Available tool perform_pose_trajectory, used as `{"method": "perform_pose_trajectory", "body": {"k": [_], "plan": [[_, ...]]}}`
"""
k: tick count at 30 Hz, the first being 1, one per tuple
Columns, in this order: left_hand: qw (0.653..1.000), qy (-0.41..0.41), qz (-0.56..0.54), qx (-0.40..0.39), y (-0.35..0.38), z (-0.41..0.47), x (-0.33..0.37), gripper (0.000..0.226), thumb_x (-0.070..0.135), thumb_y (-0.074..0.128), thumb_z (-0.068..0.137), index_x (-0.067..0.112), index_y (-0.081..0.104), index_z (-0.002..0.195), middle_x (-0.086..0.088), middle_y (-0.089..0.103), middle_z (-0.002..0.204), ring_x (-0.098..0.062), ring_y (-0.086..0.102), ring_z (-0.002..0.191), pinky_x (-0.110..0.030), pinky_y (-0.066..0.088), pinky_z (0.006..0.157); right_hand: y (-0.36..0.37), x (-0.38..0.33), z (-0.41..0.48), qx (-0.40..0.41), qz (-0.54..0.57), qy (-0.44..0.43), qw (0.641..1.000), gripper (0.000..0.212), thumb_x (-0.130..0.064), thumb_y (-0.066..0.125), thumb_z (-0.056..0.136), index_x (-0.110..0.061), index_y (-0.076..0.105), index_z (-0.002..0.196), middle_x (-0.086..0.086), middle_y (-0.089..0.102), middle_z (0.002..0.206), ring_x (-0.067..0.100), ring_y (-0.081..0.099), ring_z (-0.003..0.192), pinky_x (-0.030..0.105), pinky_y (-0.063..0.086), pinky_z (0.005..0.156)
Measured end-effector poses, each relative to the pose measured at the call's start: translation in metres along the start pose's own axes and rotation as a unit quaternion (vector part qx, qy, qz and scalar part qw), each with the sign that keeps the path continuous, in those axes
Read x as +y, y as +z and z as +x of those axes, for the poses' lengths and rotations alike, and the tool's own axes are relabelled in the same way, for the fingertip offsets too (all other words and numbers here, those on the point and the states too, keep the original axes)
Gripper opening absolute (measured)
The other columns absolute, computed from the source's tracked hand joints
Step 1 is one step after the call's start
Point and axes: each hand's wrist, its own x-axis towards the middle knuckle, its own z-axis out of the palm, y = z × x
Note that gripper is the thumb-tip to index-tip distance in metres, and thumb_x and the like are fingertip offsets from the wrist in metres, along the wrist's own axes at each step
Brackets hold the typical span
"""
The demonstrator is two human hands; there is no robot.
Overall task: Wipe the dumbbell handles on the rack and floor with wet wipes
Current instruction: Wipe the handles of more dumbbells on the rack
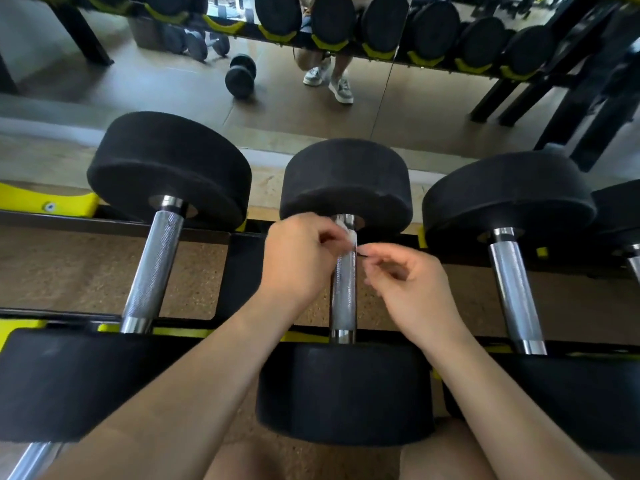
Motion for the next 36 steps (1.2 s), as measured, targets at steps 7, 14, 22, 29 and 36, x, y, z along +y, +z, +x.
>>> {"method": "perform_pose_trajectory", "body": {"k": [7, 14, 22, 29, 36], "plan": [[0.868, 0.301, 0.375, -0.122, 0.009, 0.016, 0.044, 0.015, 0.000, 0.060, 0.077, 0.005, 0.071, 0.086, -0.010, 0.064, 0.088, -0.032, 0.062, 0.086, -0.037, 0.050, 0.066, -0.002, 0.003, 0.008, 0.021, 0.036, 0.041, 0.998, 0.039, -0.005, 0.054, 0.091, -0.027, 0.061, 0.123, -0.005, 0.067, 0.110, 0.010, 0.061, 0.103, 0.033, 0.051, 0.090], [0.900, 0.196, 0.350, -0.169, -0.010, 0.024, 0.037, 0.015, 0.023, 0.058, 0.092, 0.019, 0.073, 0.091, -0.004, 0.068, 0.089, -0.026, 0.066, 0.083, -0.033, 0.044, 0.062, -0.010, 0.001, 0.002, -0.036, 0.047, 0.040, 0.997, 0.042, -0.004, 0.052, 0.095, -0.031, 0.061, 0.126, -0.014, 0.067, 0.114, -0.002, 0.060, 0.105, 0.018, 0.045, 0.092], [0.926, 0.103, 0.274, -0.237, -0.013, 0.010, 0.030, 0.009, 0.036, 0.066, 0.088, 0.031, 0.074, 0.087, 0.011, 0.057, 0.074, -0.013, 0.061, 0.075, -0.028, 0.047, 0.067, -0.015, -0.003, 0.009, -0.053, -0.016, 0.024, 0.998, 0.019, -0.011, 0.063, 0.090, -0.028, 0.072, 0.092, -0.014, 0.069, 0.090, -0.001, 0.062, 0.088, 0.019, 0.050, 0.079], [0.933, 0.161, 0.294, -0.133, -0.009, 0.020, 0.037, 0.020, 0.033, 0.058, 0.093, 0.020, 0.072, 0.088, -0.001, 0.067, 0.085, -0.022, 0.064, 0.077, -0.037, 0.052, 0.068, -0.014, -0.001, 0.010, -0.017, -0.040, 0.028, 0.999, 0.038, -0.009, 0.061, 0.091, -0.027, 0.060, 0.124, -0.013, 0.065, 0.102, -0.001, 0.060, 0.095, 0.019, 0.051, 0.086], [0.842, 0.126, 0.275, -0.447, -0.020, -0.006, 0.044, 0.013, 0.039, 0.068, 0.084, 0.029, 0.076, 0.087, 0.012, 0.067, 0.086, -0.010, 0.061, 0.090, -0.030, 0.051, 0.081, -0.024, -0.003, -0.005, -0.101, -0.015, 0.068, 0.992, 0.035, -0.004, 0.052, 0.094, -0.029, 0.066, 0.115, -0.015, 0.068, 0.099, -0.003, 0.063, 0.087, 0.013, 0.047, 0.075]]}}
